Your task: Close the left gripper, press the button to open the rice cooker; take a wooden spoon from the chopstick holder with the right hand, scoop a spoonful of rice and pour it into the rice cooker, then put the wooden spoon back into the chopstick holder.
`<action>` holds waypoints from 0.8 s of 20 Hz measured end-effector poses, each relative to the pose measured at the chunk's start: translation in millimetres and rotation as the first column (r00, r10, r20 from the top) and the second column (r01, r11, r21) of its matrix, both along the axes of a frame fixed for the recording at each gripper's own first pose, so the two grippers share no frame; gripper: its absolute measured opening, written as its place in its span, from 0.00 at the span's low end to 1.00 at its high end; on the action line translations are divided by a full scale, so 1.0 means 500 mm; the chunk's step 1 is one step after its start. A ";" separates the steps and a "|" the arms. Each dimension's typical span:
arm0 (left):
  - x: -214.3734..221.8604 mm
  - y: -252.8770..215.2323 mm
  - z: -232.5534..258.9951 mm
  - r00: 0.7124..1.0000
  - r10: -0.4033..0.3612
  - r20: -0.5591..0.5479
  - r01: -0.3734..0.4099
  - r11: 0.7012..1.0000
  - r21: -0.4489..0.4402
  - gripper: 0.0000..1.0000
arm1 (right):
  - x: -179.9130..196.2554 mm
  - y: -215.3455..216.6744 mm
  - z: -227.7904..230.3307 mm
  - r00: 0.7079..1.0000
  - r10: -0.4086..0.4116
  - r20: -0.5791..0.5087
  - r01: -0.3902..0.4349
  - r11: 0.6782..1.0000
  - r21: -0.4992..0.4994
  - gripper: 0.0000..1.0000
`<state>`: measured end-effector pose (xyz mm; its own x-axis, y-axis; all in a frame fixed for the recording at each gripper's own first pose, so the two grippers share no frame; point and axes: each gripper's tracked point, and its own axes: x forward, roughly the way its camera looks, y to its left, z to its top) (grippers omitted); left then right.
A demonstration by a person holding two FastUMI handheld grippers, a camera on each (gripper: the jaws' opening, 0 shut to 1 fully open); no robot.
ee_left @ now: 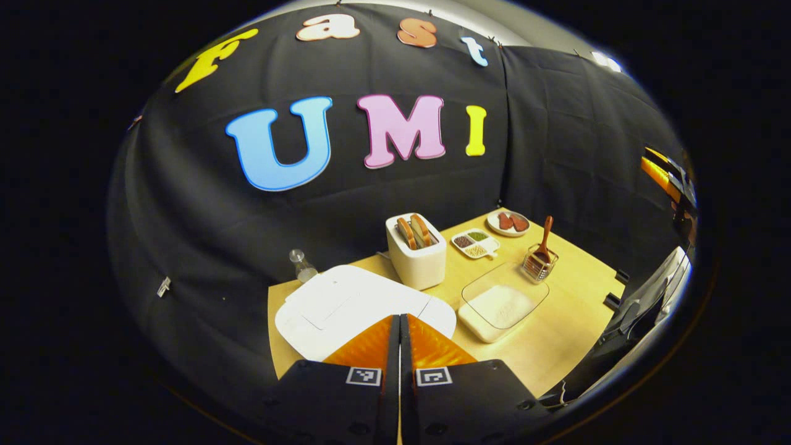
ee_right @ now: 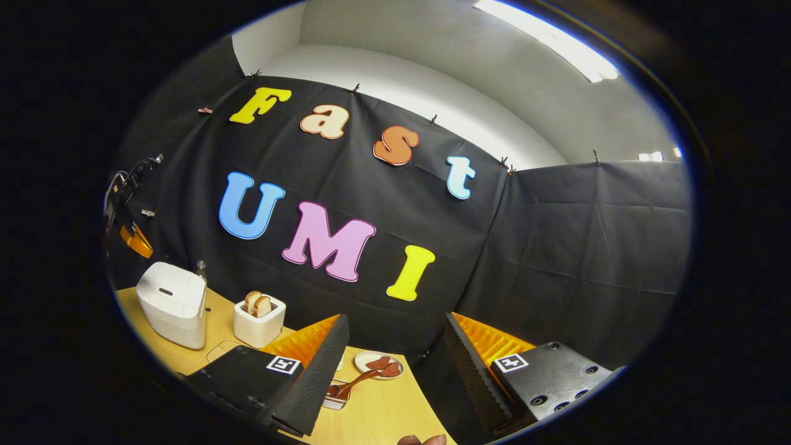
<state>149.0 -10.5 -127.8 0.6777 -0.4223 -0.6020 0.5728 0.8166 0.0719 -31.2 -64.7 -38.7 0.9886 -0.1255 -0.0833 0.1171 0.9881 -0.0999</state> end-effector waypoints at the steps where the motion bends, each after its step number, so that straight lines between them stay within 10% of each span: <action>1: 0.017 0.001 -0.016 1.000 -0.012 -0.025 0.013 1.000 0.011 0.06 | -0.001 -0.003 -0.004 1.000 -0.006 -0.005 0.006 1.000 -0.002 0.97; 16: 0.091 0.024 -0.249 0.954 -0.033 -0.297 0.065 0.993 0.099 0.04 | 0.001 -0.025 0.004 0.996 -0.088 0.001 0.088 0.990 -0.107 0.97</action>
<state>194.5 1.5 -252.5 0.4439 -0.3735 -0.8145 0.6210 0.7835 -0.0209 -30.7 -77.1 -36.7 0.9729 -0.2207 -0.0684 0.2028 0.9575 -0.2052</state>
